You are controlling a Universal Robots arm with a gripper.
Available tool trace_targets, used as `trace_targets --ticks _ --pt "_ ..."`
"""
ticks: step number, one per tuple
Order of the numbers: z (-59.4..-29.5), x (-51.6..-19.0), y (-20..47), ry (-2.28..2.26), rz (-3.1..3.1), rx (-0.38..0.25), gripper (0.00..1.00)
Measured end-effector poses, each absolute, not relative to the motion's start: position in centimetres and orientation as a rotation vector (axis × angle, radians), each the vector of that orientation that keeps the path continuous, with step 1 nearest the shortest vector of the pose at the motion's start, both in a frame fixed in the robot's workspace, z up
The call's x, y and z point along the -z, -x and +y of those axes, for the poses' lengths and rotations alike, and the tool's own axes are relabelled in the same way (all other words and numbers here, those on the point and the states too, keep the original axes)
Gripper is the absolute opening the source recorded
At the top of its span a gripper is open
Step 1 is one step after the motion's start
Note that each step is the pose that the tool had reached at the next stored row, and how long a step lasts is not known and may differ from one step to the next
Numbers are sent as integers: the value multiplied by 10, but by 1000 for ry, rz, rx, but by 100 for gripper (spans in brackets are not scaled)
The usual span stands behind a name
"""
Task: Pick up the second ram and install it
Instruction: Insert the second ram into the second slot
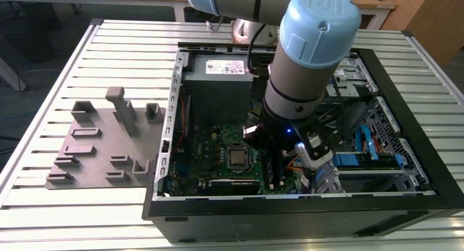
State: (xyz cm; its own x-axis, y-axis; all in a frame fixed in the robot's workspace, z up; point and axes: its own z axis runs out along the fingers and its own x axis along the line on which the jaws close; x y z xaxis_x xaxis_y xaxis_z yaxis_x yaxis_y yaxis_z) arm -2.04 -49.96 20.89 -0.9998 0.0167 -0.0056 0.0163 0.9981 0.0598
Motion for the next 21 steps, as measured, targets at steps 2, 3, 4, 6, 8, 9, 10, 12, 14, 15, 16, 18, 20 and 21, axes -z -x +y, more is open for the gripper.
trace_targets --ticks 2,3,4,6,8,9,10,12,14,15,16,18,20,21 --pt "-500 -209 20 -26 3134 -93 11" --pt "-500 -209 20 -26 3134 -93 11" --pt "-500 -209 20 -26 3134 -93 11" --pt "-500 -209 20 -26 3134 -93 12" --pt "-500 -209 20 -26 3134 -93 18" --pt "-500 -209 20 -26 3134 -93 18" --pt "-500 -209 20 -26 3134 -93 18" --pt "-500 -210 20 -26 3134 -93 18" --pt "-500 -217 20 -26 3134 -93 18" --pt "-500 -221 20 -26 3134 -93 18" --pt "-500 -226 20 -26 3134 -93 18" --pt "-499 -235 20 -26 3134 -92 18" --pt "-499 -242 20 -26 3134 -92 10" --pt "-498 -245 20 -26 3134 -91 10"
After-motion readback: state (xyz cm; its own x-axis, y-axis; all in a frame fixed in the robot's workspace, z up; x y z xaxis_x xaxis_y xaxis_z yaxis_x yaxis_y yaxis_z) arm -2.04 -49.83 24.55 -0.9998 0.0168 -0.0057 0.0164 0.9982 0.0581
